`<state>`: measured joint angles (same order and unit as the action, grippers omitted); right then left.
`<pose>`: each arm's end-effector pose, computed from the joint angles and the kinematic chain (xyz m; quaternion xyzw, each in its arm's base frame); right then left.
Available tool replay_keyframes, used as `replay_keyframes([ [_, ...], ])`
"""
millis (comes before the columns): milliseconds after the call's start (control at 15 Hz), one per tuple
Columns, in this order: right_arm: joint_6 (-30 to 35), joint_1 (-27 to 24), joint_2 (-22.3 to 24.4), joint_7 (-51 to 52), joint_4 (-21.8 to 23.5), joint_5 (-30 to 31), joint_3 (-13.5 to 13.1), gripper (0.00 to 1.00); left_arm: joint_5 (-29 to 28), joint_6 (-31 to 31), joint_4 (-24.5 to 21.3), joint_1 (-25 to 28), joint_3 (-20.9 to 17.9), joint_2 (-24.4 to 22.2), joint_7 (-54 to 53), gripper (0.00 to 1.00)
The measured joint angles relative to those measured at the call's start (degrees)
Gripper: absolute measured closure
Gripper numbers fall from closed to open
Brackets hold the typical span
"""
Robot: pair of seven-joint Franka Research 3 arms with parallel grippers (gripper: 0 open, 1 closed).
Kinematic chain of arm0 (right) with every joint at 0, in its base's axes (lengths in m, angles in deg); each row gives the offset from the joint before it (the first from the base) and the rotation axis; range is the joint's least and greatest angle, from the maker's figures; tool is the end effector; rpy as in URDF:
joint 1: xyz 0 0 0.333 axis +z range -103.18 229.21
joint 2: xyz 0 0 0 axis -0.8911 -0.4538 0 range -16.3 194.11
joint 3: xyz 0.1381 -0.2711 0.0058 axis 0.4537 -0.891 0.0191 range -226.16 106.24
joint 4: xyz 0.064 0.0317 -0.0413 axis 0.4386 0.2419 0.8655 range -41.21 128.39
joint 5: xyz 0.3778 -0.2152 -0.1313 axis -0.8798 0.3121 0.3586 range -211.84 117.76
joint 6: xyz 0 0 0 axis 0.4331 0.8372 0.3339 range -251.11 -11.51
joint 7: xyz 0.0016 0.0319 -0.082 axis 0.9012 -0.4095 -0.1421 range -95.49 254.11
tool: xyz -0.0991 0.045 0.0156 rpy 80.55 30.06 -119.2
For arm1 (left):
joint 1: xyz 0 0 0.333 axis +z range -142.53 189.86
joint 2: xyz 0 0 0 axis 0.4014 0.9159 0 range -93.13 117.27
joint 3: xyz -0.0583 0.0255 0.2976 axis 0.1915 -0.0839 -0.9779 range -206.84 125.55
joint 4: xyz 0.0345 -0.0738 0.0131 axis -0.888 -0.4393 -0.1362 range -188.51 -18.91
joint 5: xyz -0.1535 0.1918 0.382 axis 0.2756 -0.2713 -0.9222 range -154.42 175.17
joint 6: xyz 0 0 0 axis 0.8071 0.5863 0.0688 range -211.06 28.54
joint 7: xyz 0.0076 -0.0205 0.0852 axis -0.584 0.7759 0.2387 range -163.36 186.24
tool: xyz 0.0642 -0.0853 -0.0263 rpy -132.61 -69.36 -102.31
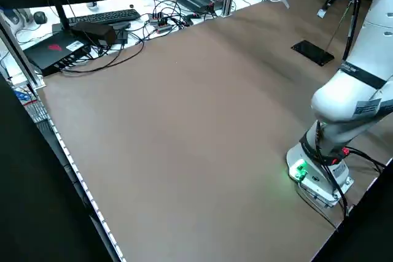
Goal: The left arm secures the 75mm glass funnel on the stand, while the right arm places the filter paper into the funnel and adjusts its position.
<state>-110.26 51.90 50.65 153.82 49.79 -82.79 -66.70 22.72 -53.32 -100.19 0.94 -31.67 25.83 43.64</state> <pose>0.6674 -0.1857 0.1380 -0.9317 -0.2885 -0.0797 0.2057 0.5952 -0.3767 0.5019 0.9908 0.0340 -0.0247 0.1289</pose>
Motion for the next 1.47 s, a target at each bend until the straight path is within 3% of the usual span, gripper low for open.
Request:
replay_keyframes([
  [333,-2.1,0.0,-0.9,0.3,0.0,0.0,1.0,0.47,0.0,1.3,0.7,-0.6,0.9,0.0,-11.5,0.96],
  [467,-2.7,0.1,-1.4,0.3,-0.1,0.0,1.4,0.60,0.0,1.4,1.0,-0.6,2.3,0.0,-20.1,0.96],
  [533,-2.8,0.1,-1.5,0.3,-0.1,0.0,1.5,0.60,0.0,1.3,1.2,-0.6,3.2,0.0,-23.4,0.96],
  [667,-2.8,0.1,-1.5,0.3,-0.2,0.0,1.5,0.78,-0.1,1.3,2.7,-0.9,4.8,0.0,-29.5,0.96],
  [800,-2.8,0.1,-1.5,0.3,-0.4,0.0,1.5,0.81,-2.4,1.3,4.4,-2.5,5.8,-0.1,-33.8,0.96],
  [933,-2.8,0.1,-1.5,0.2,-0.5,0.0,1.5,0.99,-5.1,1.1,6.3,-5.0,6.0,-0.2,-37.9,0.96],
  [1200,-2.1,0.1,-1.5,0.0,-0.8,-0.1,1.5,0.99,-6.0,-1.0,7.7,-8.3,6.1,-0.8,-45.9,0.96],
  [1467,10.7,0.8,1.0,-10.4,-4.6,3.5,1.5,0.99,-10.9,-1.8,7.9,-12.9,6.2,-2.5,-48.7,0.96],
])
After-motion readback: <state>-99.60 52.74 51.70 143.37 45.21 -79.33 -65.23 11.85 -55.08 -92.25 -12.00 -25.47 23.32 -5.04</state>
